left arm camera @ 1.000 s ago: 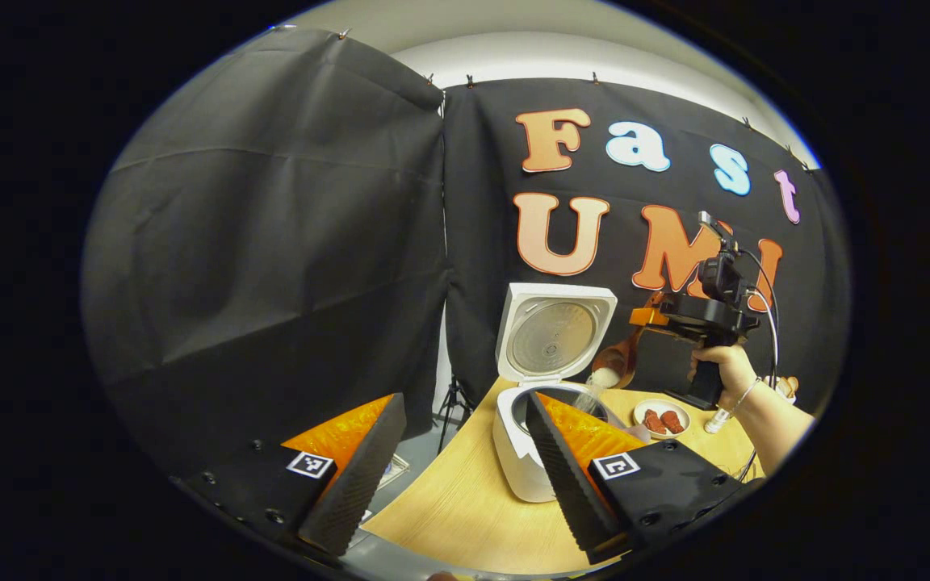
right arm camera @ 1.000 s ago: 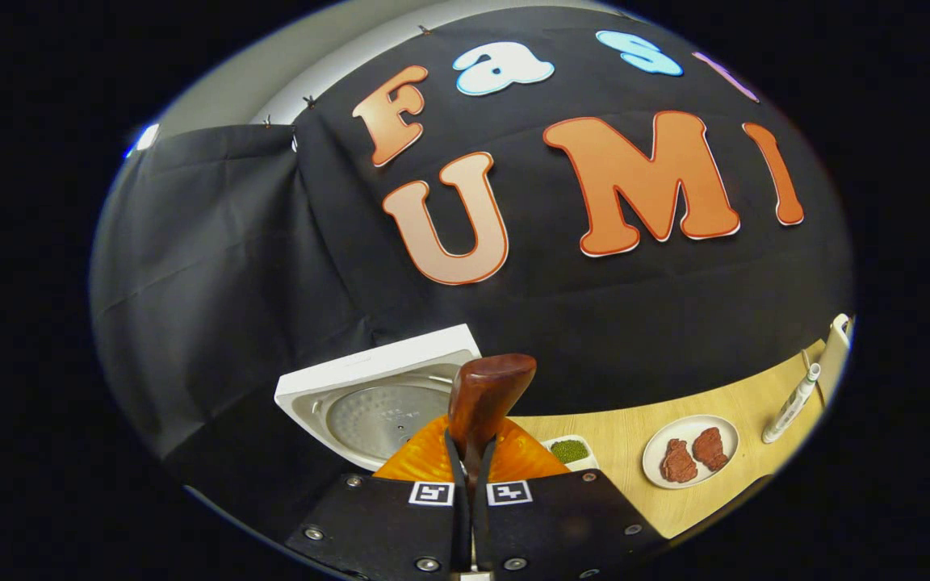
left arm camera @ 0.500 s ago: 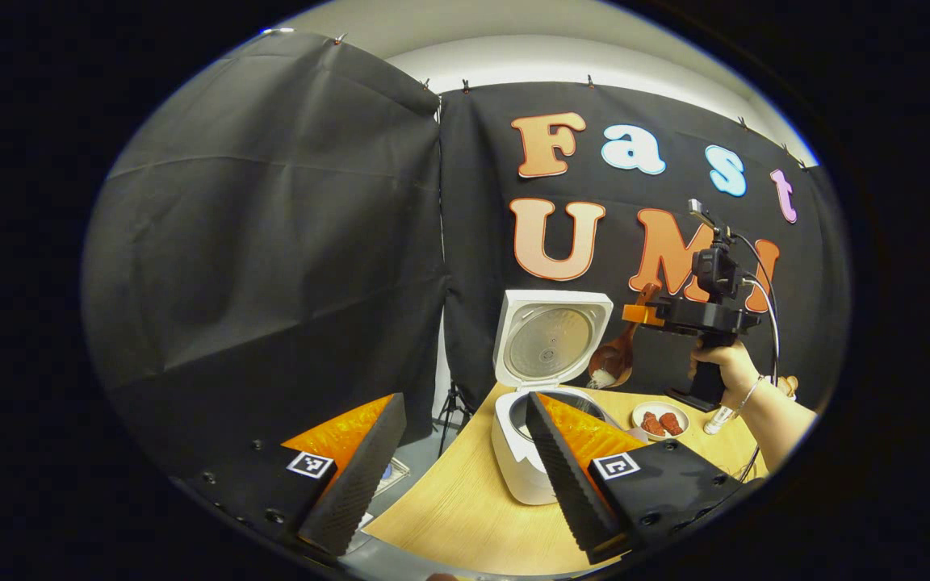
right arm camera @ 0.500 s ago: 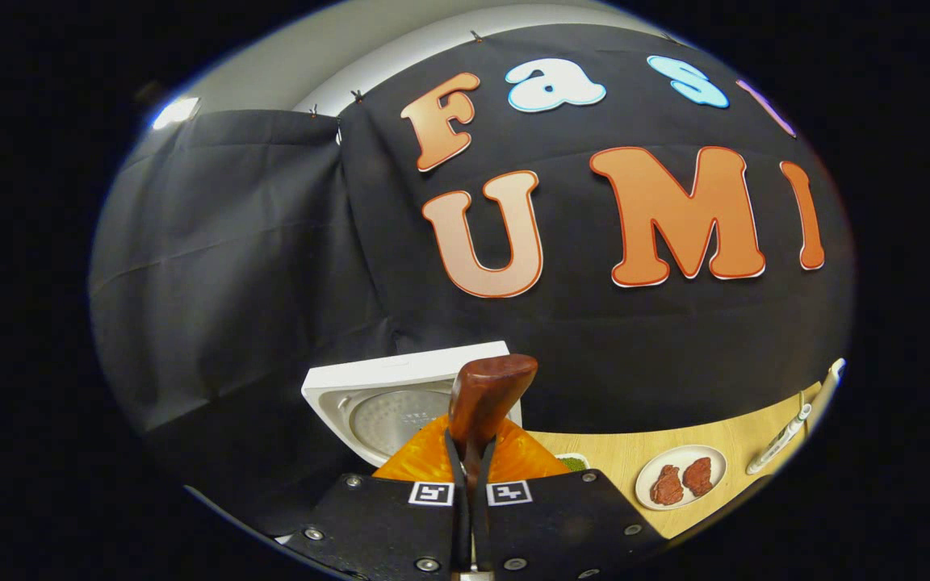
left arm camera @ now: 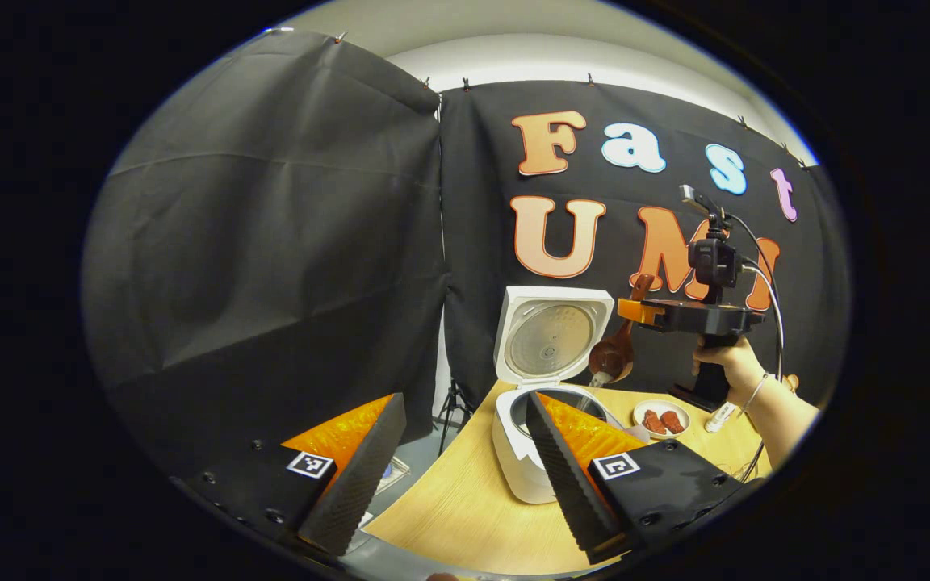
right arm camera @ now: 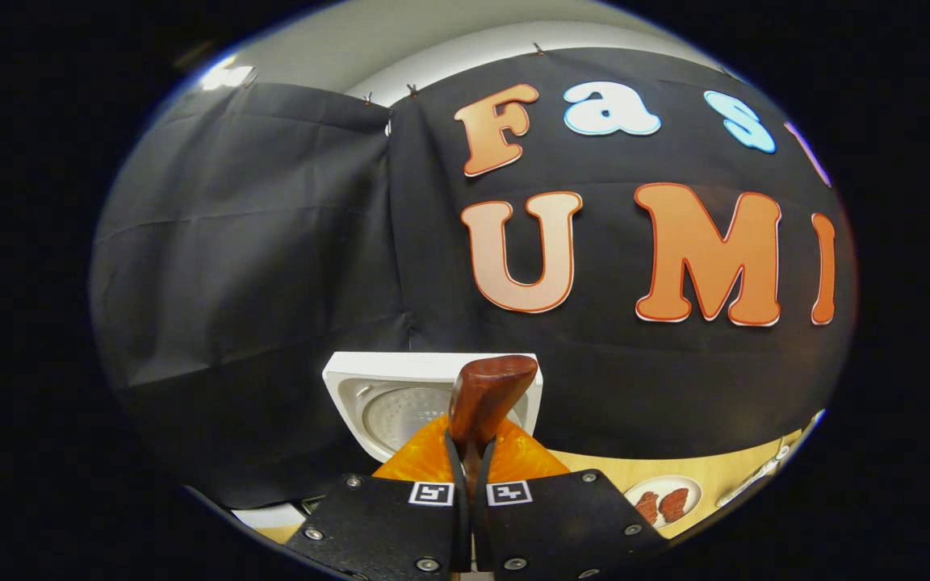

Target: Close the left gripper, press the button to open the rice cooker; take a wooden spoon from the chopstick holder with the right hand, scoop a spoonful of rice and pour it into the rice cooker, then put the wooden spoon back into the chopstick holder.

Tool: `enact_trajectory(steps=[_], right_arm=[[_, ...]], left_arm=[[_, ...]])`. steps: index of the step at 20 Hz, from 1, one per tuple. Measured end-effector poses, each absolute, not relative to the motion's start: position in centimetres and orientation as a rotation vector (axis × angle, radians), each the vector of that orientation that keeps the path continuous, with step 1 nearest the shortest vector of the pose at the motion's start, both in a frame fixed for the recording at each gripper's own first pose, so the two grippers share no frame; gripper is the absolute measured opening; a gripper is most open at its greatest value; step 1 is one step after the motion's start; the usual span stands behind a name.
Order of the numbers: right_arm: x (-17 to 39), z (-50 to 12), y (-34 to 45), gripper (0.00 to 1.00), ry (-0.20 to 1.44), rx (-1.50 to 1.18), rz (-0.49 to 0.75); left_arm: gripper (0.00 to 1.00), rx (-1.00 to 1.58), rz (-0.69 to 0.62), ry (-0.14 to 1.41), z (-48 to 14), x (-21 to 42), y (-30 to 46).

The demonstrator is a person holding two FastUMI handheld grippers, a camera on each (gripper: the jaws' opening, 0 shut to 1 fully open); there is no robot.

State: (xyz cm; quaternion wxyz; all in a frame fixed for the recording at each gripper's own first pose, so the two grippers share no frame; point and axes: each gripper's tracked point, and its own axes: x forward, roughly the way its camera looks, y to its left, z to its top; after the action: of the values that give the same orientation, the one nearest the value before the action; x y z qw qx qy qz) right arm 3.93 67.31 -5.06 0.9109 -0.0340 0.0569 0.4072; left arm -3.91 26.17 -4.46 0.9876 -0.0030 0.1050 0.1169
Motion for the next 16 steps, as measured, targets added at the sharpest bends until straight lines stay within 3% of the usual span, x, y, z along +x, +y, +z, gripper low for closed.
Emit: enact_trajectory(steps=[9,16], right_arm=[[3.4,-5.9,68.0,0.0,0.063,-0.187,0.852],[4.7,-6.2,65.6,0.01,0.169,-0.028,0.808]], left_arm=[[1.0,-0.004,0.244,0.219,-4.6,-3.7,26.7],[1.0,0.001,0.232,0.216,-4.3,-3.5,26.0]])
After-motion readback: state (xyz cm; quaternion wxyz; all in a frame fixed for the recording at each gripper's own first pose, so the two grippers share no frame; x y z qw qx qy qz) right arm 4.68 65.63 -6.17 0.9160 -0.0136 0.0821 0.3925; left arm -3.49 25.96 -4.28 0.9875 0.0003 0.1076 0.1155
